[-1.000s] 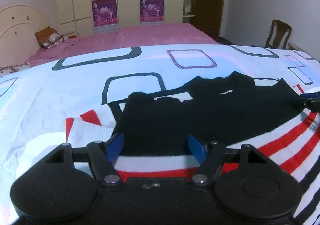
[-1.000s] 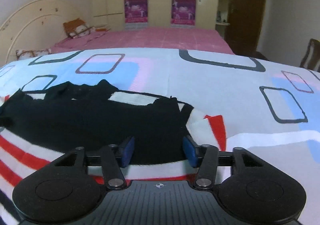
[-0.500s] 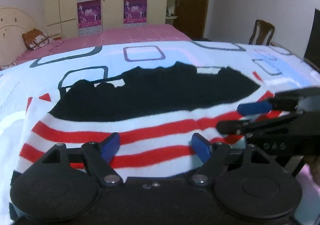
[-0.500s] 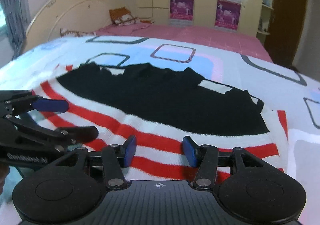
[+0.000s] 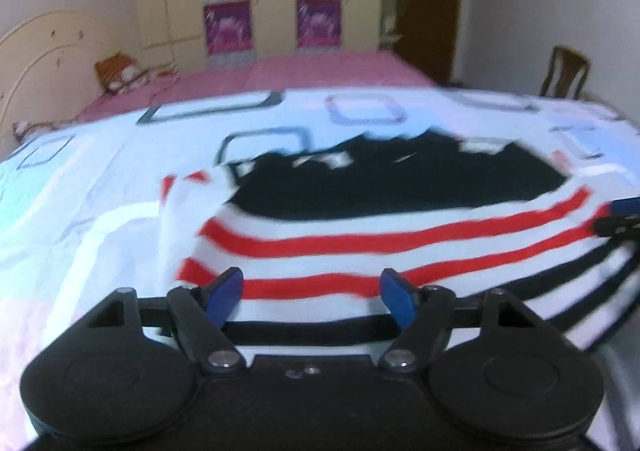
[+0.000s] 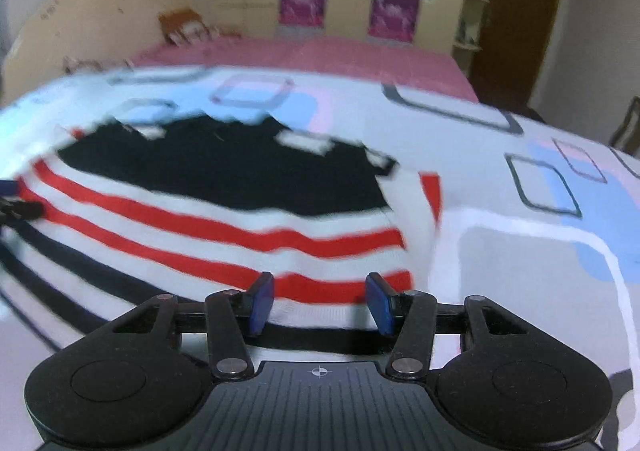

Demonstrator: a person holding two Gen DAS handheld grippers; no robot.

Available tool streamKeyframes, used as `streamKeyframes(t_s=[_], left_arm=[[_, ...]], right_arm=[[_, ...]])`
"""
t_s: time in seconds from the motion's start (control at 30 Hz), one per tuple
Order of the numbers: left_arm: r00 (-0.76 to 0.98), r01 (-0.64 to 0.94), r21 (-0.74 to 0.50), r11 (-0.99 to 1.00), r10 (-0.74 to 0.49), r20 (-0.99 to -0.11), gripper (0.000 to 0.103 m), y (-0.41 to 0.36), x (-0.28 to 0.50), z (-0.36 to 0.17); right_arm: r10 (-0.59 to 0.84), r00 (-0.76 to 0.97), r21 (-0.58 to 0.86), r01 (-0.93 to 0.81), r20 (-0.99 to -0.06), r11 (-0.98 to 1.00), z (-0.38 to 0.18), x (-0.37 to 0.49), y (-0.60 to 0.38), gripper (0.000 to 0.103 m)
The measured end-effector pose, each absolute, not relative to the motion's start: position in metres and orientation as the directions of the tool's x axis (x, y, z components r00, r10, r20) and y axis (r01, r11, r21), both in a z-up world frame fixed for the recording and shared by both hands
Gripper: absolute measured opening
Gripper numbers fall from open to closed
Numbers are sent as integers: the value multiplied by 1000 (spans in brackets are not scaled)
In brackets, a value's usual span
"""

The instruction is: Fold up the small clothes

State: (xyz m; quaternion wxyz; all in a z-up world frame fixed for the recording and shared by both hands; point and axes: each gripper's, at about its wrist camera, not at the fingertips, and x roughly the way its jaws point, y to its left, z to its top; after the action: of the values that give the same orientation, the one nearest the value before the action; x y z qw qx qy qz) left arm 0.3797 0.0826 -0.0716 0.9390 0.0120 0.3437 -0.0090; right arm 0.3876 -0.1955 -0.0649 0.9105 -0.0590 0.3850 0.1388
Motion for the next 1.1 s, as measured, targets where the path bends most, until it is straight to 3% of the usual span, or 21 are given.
streamKeyframes(t_s=[0.17, 0.33, 0.57, 0.8, 0.83, 0.9, 0.97, 1.0, 1.1], left_arm=[[753, 130, 4, 991, -96, -651, 75, 32, 368, -80], [730, 140, 14, 990, -93, -677, 75, 30, 357, -95], [732, 43, 51, 998, 3, -681, 75, 81, 336, -92], [732, 9, 46, 999, 25, -681, 75, 85, 335, -88], [731, 13, 48, 999, 23, -682, 75, 85, 335, -89], [729, 18, 42, 999, 16, -685, 75, 88, 335, -90], [733, 15, 38, 999, 15, -680, 72, 91, 334, -87], [744, 5, 37, 999, 21, -668, 70, 93, 331, -85], [741, 1, 29, 1000, 19, -671, 71, 100, 330, -88]], right_arm=[[293, 621, 18, -409, -727, 913, -66, 359, -157, 51], [267, 601, -26, -434, -753, 901, -84, 338, -148, 51], [175, 633, -23, -291, -754, 957, -76, 326, -214, 51], [148, 642, 39, -182, -753, 983, -73, 332, -244, 51], [171, 628, 61, -193, -759, 979, -74, 332, -244, 49], [187, 600, 76, -204, -778, 976, -77, 331, -243, 29], [195, 600, 89, -202, -776, 975, -77, 328, -247, 25], [195, 599, 91, -199, -776, 976, -77, 328, -250, 17], [183, 577, 70, -214, -796, 974, -80, 328, -249, 15]])
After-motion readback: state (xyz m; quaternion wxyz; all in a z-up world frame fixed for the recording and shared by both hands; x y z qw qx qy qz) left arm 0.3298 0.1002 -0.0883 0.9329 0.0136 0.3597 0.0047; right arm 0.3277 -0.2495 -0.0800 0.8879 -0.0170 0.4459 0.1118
